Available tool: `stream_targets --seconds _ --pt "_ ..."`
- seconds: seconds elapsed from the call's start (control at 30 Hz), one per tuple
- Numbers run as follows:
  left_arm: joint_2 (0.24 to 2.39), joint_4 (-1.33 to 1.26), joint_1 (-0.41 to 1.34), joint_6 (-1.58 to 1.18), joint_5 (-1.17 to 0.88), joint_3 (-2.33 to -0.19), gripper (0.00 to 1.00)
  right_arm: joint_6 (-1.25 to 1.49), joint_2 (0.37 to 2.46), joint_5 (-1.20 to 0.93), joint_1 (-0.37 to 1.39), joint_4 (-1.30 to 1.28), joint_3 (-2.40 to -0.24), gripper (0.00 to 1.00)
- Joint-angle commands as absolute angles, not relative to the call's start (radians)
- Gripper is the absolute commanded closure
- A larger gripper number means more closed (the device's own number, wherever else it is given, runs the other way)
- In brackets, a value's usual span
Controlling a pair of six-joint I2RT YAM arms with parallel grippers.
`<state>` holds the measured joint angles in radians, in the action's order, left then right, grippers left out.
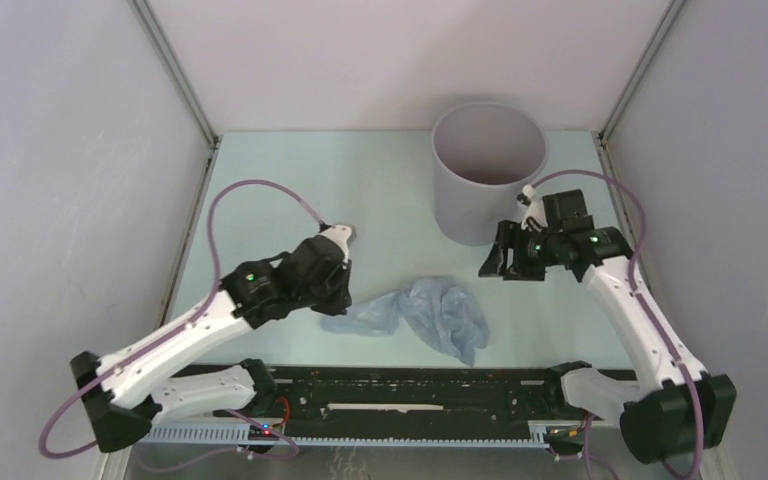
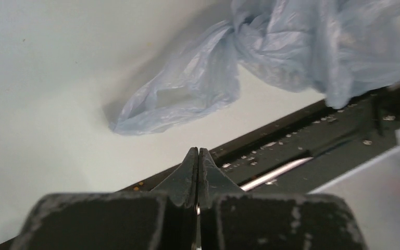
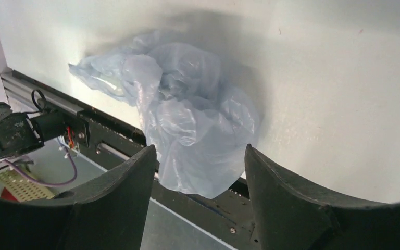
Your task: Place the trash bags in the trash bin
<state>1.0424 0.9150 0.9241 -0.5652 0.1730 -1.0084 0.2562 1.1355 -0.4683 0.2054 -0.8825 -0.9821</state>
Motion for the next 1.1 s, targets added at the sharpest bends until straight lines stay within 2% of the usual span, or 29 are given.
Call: stream_targets --seconds 0.0,0.07,0.2,0.3,0.4,0.53,0.73,0.83,0.9,0.97,1.07 --pt "0.909 0.926 0.868 -0.646 0.086 -1.031 1.0 0.292 1.009 -0.363 0.267 -0.98 -1.085 0.27" --pt "0.889 0.924 0.841 -0.681 0.077 -1.005 0.99 0.338 0.965 -0.346 0.357 -0.969 -1.087 0.27" --pt "0.922 0.922 0.734 -0.769 0.02 -0.918 0.44 0.438 0.938 -0.255 0.614 -0.923 -1.088 0.26" --pt "0.954 0.83 0.68 -0.785 0.008 -0.862 0.16 0.505 1.015 -0.161 0.817 -0.899 -1.08 0.25" --pt "1.03 0.739 0.634 -0.766 -0.048 -0.833 0.01 0.538 1.108 -0.083 0.93 -0.872 -1.078 0.26" --pt "1.207 0.7 0.616 -0.675 -0.012 -0.847 0.0 0.597 1.23 0.066 0.972 -0.894 -1.077 0.36" --pt "1.434 0.638 0.613 -0.598 -0.035 -0.839 0.0 0.638 1.251 0.147 0.999 -0.824 -0.983 0.36" --pt "1.482 0.593 0.613 -0.603 -0.055 -0.803 0.07 0.656 1.265 0.141 1.005 -0.769 -0.922 0.37" --pt "1.494 0.559 0.613 -0.627 -0.09 -0.777 0.21 0.653 1.276 0.139 1.014 -0.73 -0.902 0.37" --pt "1.495 0.54 0.614 -0.645 -0.114 -0.758 0.38 0.644 1.289 0.15 1.022 -0.712 -0.898 0.4" --pt "1.454 0.563 0.613 -0.645 -0.084 -0.764 0.7 0.621 1.294 0.16 1.005 -0.706 -0.903 0.58"
